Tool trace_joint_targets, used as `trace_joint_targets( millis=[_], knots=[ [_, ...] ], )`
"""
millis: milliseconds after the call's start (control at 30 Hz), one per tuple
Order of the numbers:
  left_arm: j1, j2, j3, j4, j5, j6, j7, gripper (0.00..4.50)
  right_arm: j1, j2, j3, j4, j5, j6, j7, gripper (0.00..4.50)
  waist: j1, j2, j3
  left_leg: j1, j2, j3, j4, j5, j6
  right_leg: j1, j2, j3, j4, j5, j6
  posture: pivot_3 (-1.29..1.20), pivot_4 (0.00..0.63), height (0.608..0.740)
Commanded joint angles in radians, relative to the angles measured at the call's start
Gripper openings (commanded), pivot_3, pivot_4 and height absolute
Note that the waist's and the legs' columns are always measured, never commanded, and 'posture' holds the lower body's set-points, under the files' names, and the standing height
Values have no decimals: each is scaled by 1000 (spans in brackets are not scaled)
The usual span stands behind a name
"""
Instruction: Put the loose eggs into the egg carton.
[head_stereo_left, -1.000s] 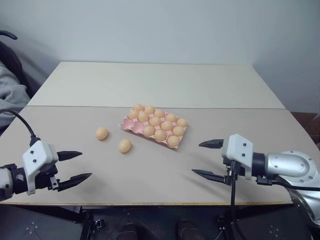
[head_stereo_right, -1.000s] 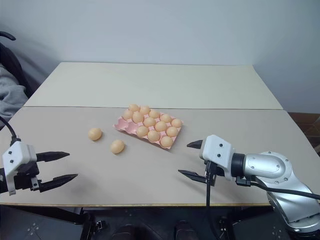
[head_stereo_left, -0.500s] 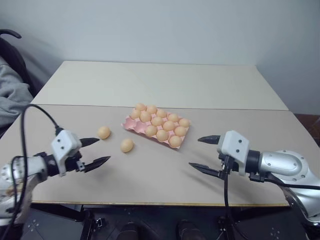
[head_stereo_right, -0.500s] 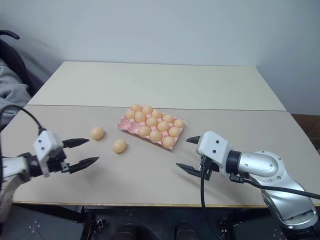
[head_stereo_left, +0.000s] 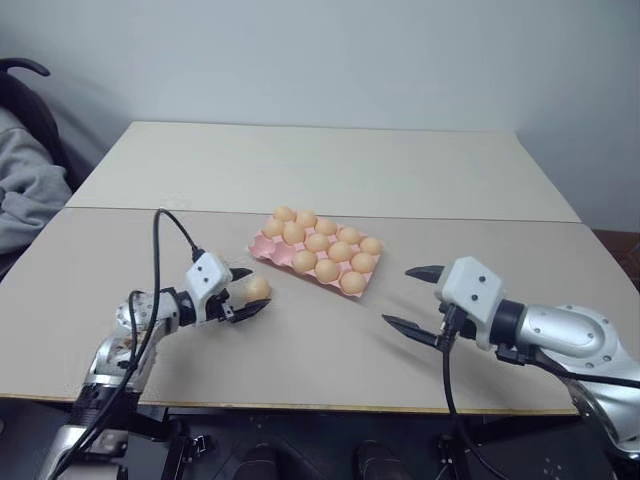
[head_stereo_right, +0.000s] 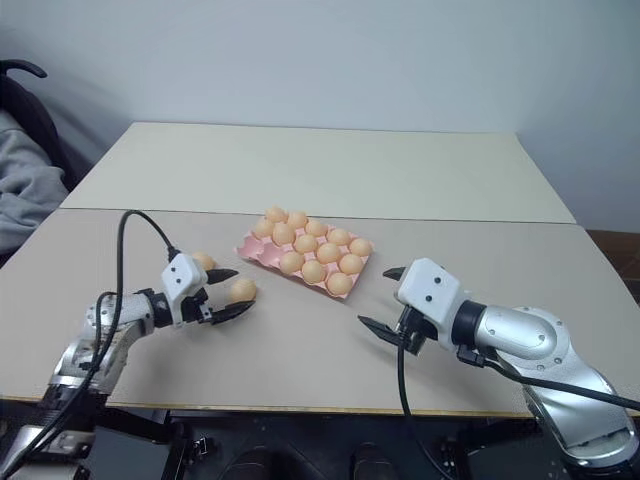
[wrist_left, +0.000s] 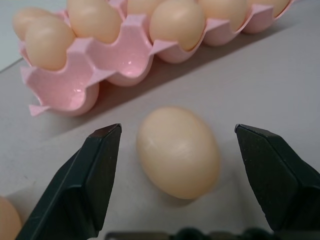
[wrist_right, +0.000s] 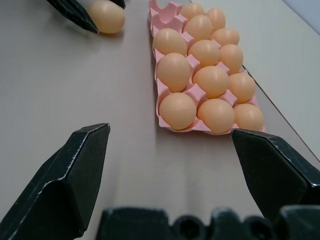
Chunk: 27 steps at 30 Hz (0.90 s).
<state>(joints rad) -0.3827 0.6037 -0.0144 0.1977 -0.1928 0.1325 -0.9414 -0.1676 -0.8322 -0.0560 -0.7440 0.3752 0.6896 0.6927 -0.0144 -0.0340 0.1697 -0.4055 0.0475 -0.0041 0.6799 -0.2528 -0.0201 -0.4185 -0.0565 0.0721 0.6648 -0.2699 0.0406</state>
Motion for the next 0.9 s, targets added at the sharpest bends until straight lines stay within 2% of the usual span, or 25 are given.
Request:
trace_joint_targets(
  millis=[33,167,267,400,467,633,900],
  knots=[
    [-49,-13,-16,48,31,-33,18,3933,13,-13,-43,-49,0,11,-17,4478,1,0,0,0,0,0,0,0,0,0,0,0,0,0,0,0,150,740],
    [-68,-34,-24,96,41,-52,14,3933,24,-16,-45,-59,-1,15,-26,4478,-1,0,0,0,0,0,0,0,0,0,0,0,0,0,0,0,150,740],
    [-69,-44,-26,108,33,-64,-3,3357,28,-19,-46,-61,-2,15,-31,4500,0,0,0,0,0,0,0,0,0,0,0,0,0,0,0,0,150,740],
    [-68,-57,-26,113,33,-74,-2,2070,36,-26,-51,-65,1,15,-26,4500,1,0,0,0,0,0,0,0,0,0,0,0,0,0,0,0,150,740],
    [-69,-61,-27,117,38,-79,1,1828,40,-31,-54,-67,4,14,-22,4500,1,0,0,0,0,0,0,0,0,0,0,0,0,0,0,0,150,740],
    [-63,-52,-30,99,47,-83,3,1777,48,-38,-55,-64,2,7,-17,4500,1,0,0,1,0,0,0,0,0,1,0,0,0,0,0,0,150,740],
    [-98,-67,54,3,-84,-44,-23,1777,56,-42,-47,-68,-8,5,-23,4500,1,0,0,0,0,-1,0,0,0,1,0,0,0,0,0,0,150,740]
  ],
)
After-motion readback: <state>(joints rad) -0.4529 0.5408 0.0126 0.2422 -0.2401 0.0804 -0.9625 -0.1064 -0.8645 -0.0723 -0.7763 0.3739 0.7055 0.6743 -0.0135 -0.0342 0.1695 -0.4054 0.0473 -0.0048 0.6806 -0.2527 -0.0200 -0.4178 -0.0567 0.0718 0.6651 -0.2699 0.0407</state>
